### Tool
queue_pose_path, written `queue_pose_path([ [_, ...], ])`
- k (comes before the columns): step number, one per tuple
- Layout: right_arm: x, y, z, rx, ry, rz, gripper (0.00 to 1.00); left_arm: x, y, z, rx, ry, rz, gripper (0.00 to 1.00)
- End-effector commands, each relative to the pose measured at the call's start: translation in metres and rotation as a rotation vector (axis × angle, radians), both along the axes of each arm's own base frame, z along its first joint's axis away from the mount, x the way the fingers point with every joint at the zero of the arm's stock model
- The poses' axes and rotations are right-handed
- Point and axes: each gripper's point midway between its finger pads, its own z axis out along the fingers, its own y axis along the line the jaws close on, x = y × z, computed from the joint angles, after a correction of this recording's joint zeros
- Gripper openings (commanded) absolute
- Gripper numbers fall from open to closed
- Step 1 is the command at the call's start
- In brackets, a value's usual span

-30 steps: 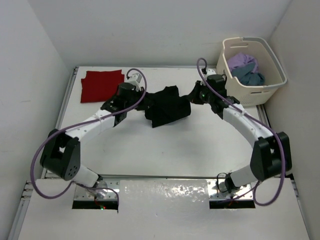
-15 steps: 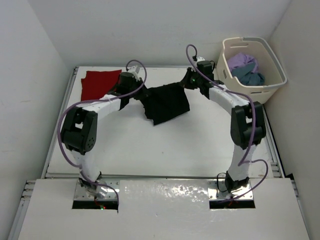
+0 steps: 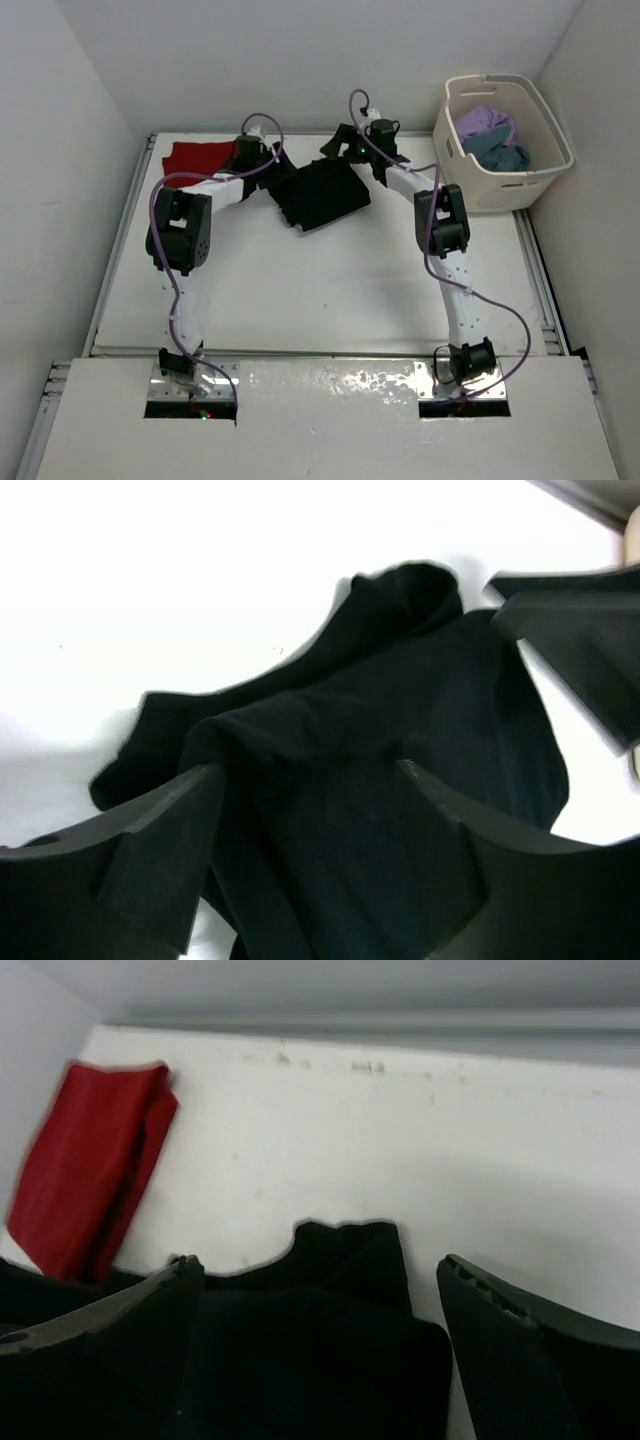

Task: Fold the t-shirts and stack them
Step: Fold the long partially folded tshirt into a neat square

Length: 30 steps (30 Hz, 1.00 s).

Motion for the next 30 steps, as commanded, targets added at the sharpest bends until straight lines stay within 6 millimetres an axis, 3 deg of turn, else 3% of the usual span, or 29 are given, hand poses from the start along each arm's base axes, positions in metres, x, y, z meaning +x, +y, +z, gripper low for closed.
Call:
queue_pose_path([
  [1,-0.003,0.010,0.092,0.038,-0.186,0.093,0.99,0.024,0.004,0.081,-0.013,-0.191,0.028,0.69],
  [2,-0.007,0.007,0.097,0.020,-0.195,0.077,0.99,0.022,0.005,0.094,-0.012,-0.211,0.029,0.76],
  [3,-0.011,0.001,0.103,-0.015,-0.224,0.067,0.99,0.019,0.004,0.098,-0.010,-0.211,0.024,0.76],
  [4,-0.021,-0.007,0.086,-0.048,-0.190,0.051,0.99,0.015,0.004,0.097,-0.009,-0.205,0.019,0.77],
  [5,-0.028,-0.012,0.112,-0.059,-0.223,0.034,0.99,0.010,0.002,0.105,-0.018,-0.217,0.011,0.77],
  [6,-0.036,-0.019,0.097,-0.095,-0.192,0.016,0.99,0.003,0.000,0.099,-0.016,-0.205,0.004,0.77],
  [8,-0.046,-0.029,0.106,-0.139,-0.191,-0.012,0.99,-0.004,-0.006,0.101,-0.021,-0.206,-0.011,0.79],
  [10,-0.056,-0.038,0.090,-0.204,-0.148,-0.049,0.99,-0.012,-0.015,0.095,-0.028,-0.192,-0.031,0.79],
  [11,-0.059,-0.042,0.099,-0.239,-0.172,-0.058,0.99,-0.016,-0.027,0.094,-0.042,-0.193,-0.064,0.79],
  [13,-0.069,-0.045,0.087,-0.287,-0.134,-0.068,0.99,-0.020,-0.039,0.083,-0.059,-0.169,-0.094,0.79],
  [17,-0.088,-0.024,0.075,-0.250,-0.085,0.026,0.99,-0.029,-0.064,0.057,-0.089,-0.107,-0.148,0.79],
  [20,-0.095,-0.012,0.046,-0.191,-0.006,0.051,0.99,-0.037,-0.067,0.035,-0.121,-0.057,-0.150,0.79],
  [24,-0.109,0.008,0.023,-0.099,0.052,0.091,0.99,-0.053,-0.074,0.009,-0.147,0.002,-0.185,0.79],
  [26,-0.127,0.011,0.002,-0.080,0.109,0.103,0.99,-0.063,-0.076,-0.004,-0.142,0.031,-0.198,0.79],
  [28,-0.141,0.019,0.005,-0.031,0.105,0.116,0.99,-0.071,-0.075,-0.010,-0.136,0.043,-0.211,0.79],
  [29,-0.162,0.014,-0.016,-0.030,0.156,0.117,0.99,-0.081,-0.071,-0.021,-0.125,0.069,-0.210,0.78],
  [30,-0.168,0.016,-0.003,-0.006,0.123,0.120,0.99,-0.086,-0.070,-0.017,-0.122,0.060,-0.220,0.77],
])
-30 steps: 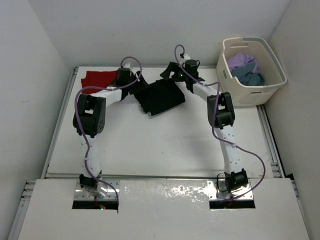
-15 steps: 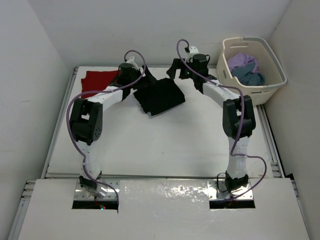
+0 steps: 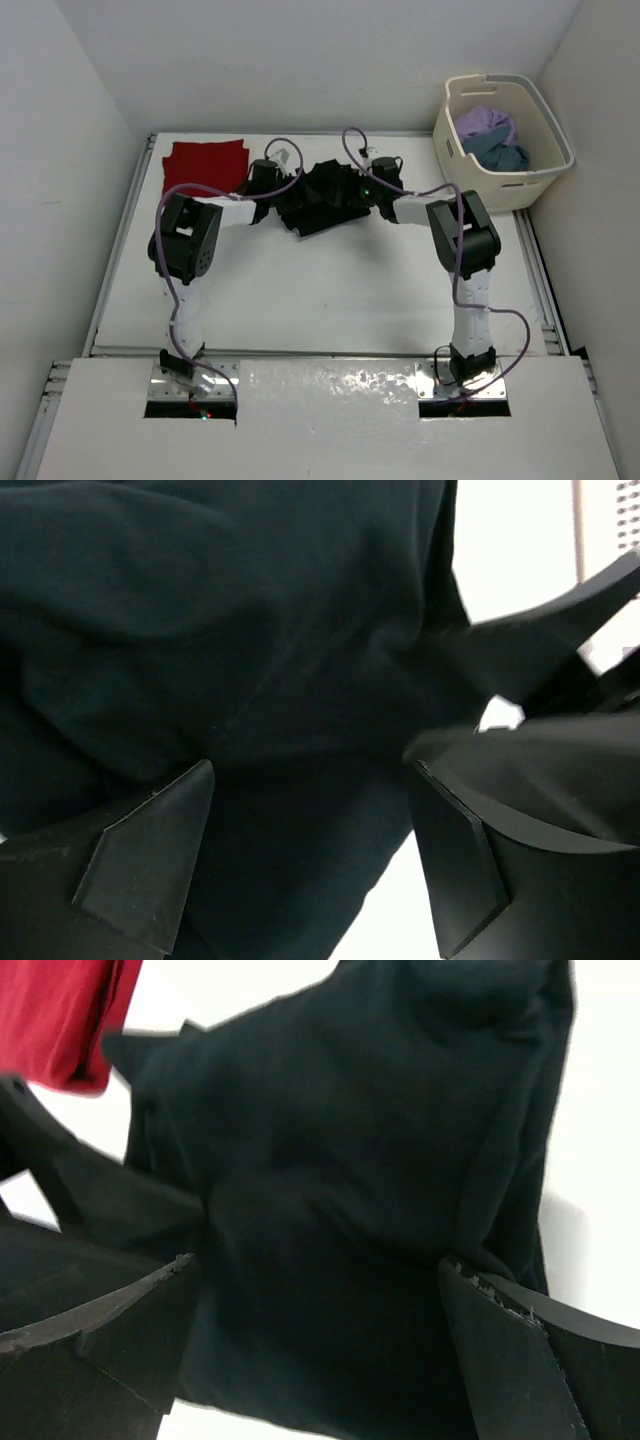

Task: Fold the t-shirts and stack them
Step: Fold the long partially folded tshirt into a neat square

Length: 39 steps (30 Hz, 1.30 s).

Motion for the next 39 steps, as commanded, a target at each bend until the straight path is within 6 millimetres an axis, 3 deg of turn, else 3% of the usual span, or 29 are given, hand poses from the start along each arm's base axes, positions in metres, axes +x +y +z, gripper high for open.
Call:
queue_pose_path([
  [1,-0.032,0.018,0.028,0.133,-0.019,0.040,0.99,-0.017,-0.006,0.010,-0.035,-0.036,-0.053,0.76],
  [2,-0.057,0.016,0.011,0.127,0.032,0.045,0.99,-0.033,-0.002,-0.002,-0.023,-0.010,-0.061,0.76],
  [3,-0.067,0.017,0.016,0.145,0.015,0.057,0.99,-0.039,-0.002,0.007,-0.024,-0.028,-0.073,0.76],
  [4,-0.079,0.020,0.034,0.167,-0.004,0.072,0.99,-0.057,-0.001,-0.005,-0.009,0.001,-0.089,0.76],
  [5,-0.109,0.022,0.019,0.152,0.041,0.098,0.99,-0.066,0.000,-0.006,0.005,-0.001,-0.102,0.76],
  [6,-0.125,0.022,0.018,0.142,0.058,0.110,0.99,-0.074,-0.002,0.006,0.001,-0.023,-0.122,0.74],
  [7,-0.148,0.018,0.021,0.133,0.062,0.126,0.99,-0.097,-0.007,-0.004,0.013,0.009,-0.159,0.72],
  [8,-0.166,0.023,0.020,0.119,0.079,0.150,0.99,-0.107,-0.010,0.007,0.023,-0.014,-0.178,0.71],
  [10,-0.193,0.018,0.030,0.117,0.070,0.165,0.99,-0.140,-0.013,-0.004,0.080,0.046,-0.217,0.71],
  [11,-0.200,0.018,0.036,0.115,0.062,0.174,0.99,-0.146,-0.011,-0.003,0.098,0.051,-0.212,0.71],
  [14,-0.214,-0.001,0.044,0.023,0.061,0.163,0.99,-0.152,-0.009,0.028,0.086,-0.009,-0.205,0.71],
  [15,-0.211,-0.010,0.046,-0.032,0.030,0.154,0.99,-0.149,0.000,0.028,0.133,0.002,-0.170,0.71],
  [19,-0.191,-0.041,0.068,-0.174,-0.029,0.043,0.99,-0.114,0.016,0.072,0.218,-0.113,-0.055,0.72],
  [22,-0.184,-0.068,0.062,-0.198,0.021,-0.021,0.99,-0.090,0.023,0.083,0.269,-0.161,-0.025,0.73],
  [23,-0.185,-0.074,0.057,-0.209,0.043,-0.028,0.99,-0.084,0.024,0.071,0.293,-0.140,-0.033,0.72],
  [25,-0.183,-0.084,0.049,-0.226,0.077,-0.052,0.99,-0.073,0.022,0.070,0.301,-0.130,-0.059,0.70],
  [26,-0.182,-0.087,0.046,-0.243,0.076,-0.056,0.99,-0.073,0.016,0.055,0.300,-0.098,-0.097,0.67],
  [28,-0.180,-0.089,0.038,-0.262,0.089,-0.052,0.99,-0.062,0.010,0.056,0.300,-0.104,-0.115,0.64],
  [29,-0.179,-0.089,0.035,-0.270,0.094,-0.050,0.98,-0.062,0.010,0.041,0.320,-0.066,-0.121,0.60],
  [30,-0.177,-0.089,0.029,-0.276,0.111,-0.048,0.98,-0.055,0.008,0.044,0.323,-0.075,-0.117,0.59],
  [33,-0.168,-0.084,0.024,-0.253,0.116,-0.038,0.93,-0.048,0.013,0.029,0.365,-0.050,-0.097,0.53],
  [39,-0.146,-0.075,0.021,-0.221,0.064,-0.049,0.83,-0.049,0.014,0.011,0.382,-0.003,-0.114,0.33],
])
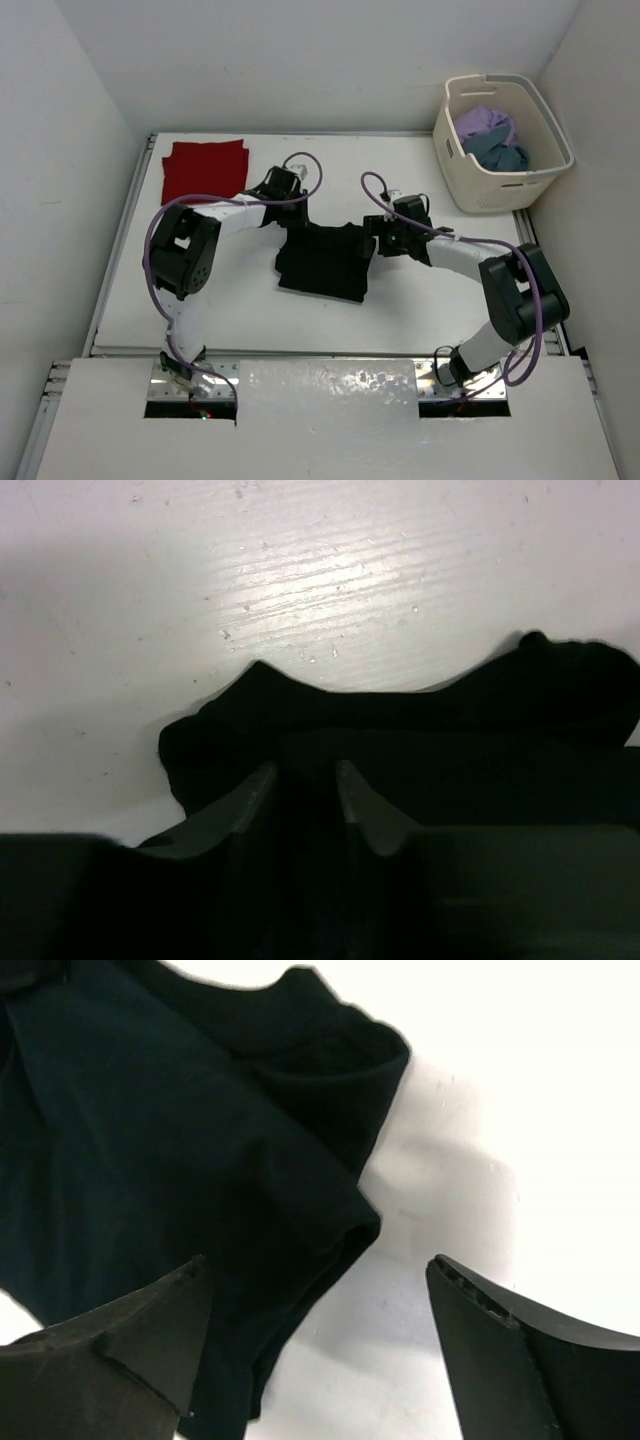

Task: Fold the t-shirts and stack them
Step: Fold the long partially folded tshirt into a neat square

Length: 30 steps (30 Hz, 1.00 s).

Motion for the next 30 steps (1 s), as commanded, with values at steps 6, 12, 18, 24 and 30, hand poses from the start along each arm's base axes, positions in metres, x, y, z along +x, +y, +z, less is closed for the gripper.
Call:
queue_pose_path([
  [6,0.057,0.016,0.034,0.137,-0.206,-0.036,0.74,0.018,-0.006,0.031,-0.036,-0.076,-0.007,0.02],
  [12,0.067,0.026,0.037,0.199,-0.223,-0.012,0.55,0.019,-0.008,0.039,-0.047,-0.094,-0.023,0.00],
  [18,0.060,0.030,0.040,0.222,-0.215,0.028,0.00,0.017,-0.012,0.069,-0.101,-0.156,-0.034,0.00],
  [24,0.056,0.033,0.078,0.254,-0.302,0.077,0.00,-0.001,-0.006,0.097,-0.136,-0.199,-0.033,0.00],
  [30,0.053,0.035,0.101,0.280,-0.345,0.085,0.00,-0.014,0.010,0.115,-0.156,-0.247,0.045,0.00],
])
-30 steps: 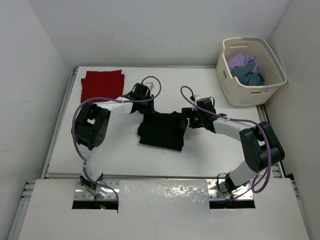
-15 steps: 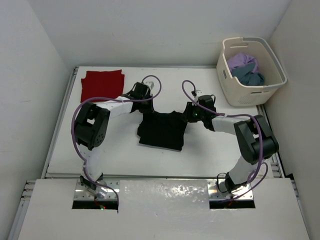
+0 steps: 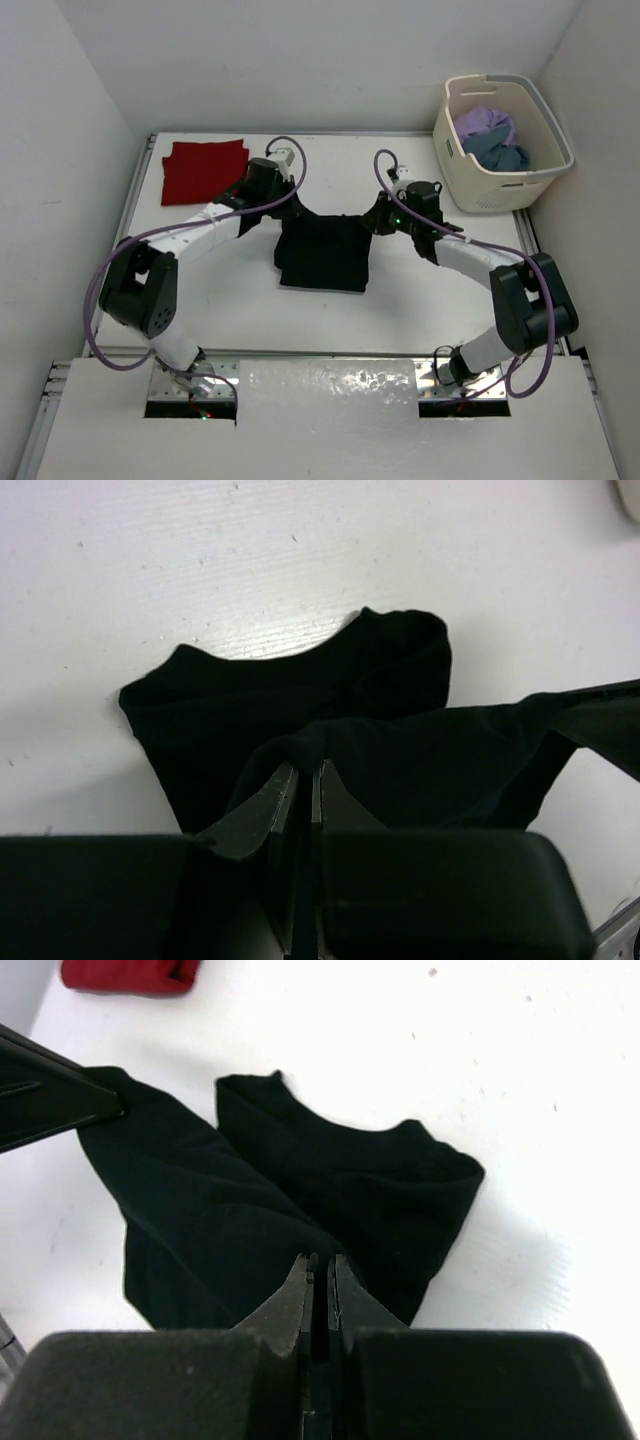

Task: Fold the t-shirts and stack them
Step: Fold the long partially folded tshirt into a neat square

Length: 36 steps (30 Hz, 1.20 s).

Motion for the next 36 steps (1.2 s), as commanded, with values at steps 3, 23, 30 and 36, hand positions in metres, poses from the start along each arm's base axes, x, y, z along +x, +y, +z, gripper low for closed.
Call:
queue_pose_path([
  [3,0.016,0.008,0.021,0.036,-0.064,0.020,0.00,0.014,0.015,0.004,-0.027,-0.029,0.091,0.00],
  [23,0.112,0.023,-0.046,-0.080,0.020,-0.009,0.54,0.073,0.052,-0.078,0.015,0.106,0.265,0.01],
  [30,0.103,0.020,0.013,-0.078,-0.058,0.011,0.99,0.065,0.062,-0.022,-0.006,0.019,0.311,0.65],
  [36,0.067,0.013,0.026,-0.075,-0.052,0.017,0.99,0.038,0.076,-0.003,0.015,0.017,0.346,1.00],
])
